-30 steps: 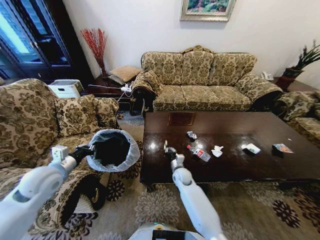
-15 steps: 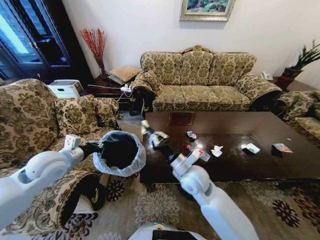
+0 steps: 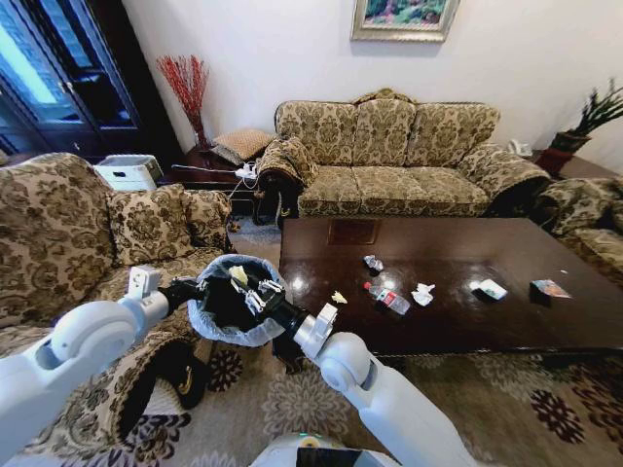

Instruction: Move to the front of the table and place the trash on the table into the trash bin.

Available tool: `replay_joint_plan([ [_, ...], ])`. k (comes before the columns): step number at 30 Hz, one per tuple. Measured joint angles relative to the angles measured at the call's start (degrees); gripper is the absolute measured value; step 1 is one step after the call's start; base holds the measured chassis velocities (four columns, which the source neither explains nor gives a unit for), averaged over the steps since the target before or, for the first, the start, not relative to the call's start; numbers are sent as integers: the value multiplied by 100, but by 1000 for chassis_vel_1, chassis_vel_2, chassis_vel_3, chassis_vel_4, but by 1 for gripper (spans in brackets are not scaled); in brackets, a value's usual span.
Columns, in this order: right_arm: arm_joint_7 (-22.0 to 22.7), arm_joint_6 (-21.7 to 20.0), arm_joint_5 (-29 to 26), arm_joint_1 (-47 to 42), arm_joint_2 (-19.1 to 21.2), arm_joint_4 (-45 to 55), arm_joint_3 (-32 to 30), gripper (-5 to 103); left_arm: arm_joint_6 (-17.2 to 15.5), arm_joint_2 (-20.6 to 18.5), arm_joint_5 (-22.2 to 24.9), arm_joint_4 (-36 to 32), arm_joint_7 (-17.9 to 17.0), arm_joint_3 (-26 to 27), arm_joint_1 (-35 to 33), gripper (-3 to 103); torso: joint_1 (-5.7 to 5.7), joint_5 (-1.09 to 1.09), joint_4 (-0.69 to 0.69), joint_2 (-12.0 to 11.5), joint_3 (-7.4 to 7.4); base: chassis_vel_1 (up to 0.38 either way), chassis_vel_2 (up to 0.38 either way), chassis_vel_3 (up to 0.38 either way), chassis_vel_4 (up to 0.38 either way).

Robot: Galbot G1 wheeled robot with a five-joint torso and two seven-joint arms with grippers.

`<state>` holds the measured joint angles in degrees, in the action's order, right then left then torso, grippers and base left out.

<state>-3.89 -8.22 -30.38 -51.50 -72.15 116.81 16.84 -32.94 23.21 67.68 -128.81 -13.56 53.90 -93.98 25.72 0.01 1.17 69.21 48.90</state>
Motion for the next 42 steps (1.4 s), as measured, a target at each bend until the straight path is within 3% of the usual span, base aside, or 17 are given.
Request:
replay_joint_plan([
  [3,-80,112,0,-77,-49,-31,-44,51,8,16,-17,36,-3,-73,35,1,0,-1,0,0,0,0,0,0,0],
  [5,-105,184,-8,-118,-84,-32,-77,51,10,23,-21,51,-5,-91,42,1,0,-1,0,0,0,0,0,0,0],
  [8,-119,339,-73,-348,-222,87,-390,67,25,66,-86,193,-8,-134,64,1,0,0,0,0,0,0,0,0,0],
  [9,-119,339,-73,-348,-222,87,-390,67,25,66,-86,193,-8,-134,64,1,0,0,0,0,0,0,0,0,0],
  [11,125,213,45,-719,-252,279,-1138,78,102,168,-300,504,23,-181,165,1,-1,-1,0,0,-1,0,0,0,0],
  [12,532,116,142,-952,-151,311,-1532,83,135,233,-361,649,35,-185,212,1,-1,-1,1,0,-1,0,0,0,0],
  [13,532,116,142,-952,-151,311,-1532,83,135,233,-361,649,35,-185,212,1,-1,-1,1,0,-1,0,0,0,0],
  [15,1055,57,197,-1298,40,218,-1987,88,169,316,-440,743,80,-187,229,1,0,-2,0,0,0,0,0,0,0],
  [17,1286,40,297,-1580,175,-77,-2306,97,224,438,-654,745,170,-212,221,1,0,-1,-1,0,0,0,0,0,0],
  [26,1280,25,560,-1666,85,-1449,-2698,100,259,679,-871,527,260,-266,152,1,-1,0,0,0,0,0,0,0,0],
  [42,1009,209,946,-803,-296,-3096,-2506,100,258,830,-910,392,287,-239,58,1,0,-4,-1,0,0,-126,-134,137,129],
])
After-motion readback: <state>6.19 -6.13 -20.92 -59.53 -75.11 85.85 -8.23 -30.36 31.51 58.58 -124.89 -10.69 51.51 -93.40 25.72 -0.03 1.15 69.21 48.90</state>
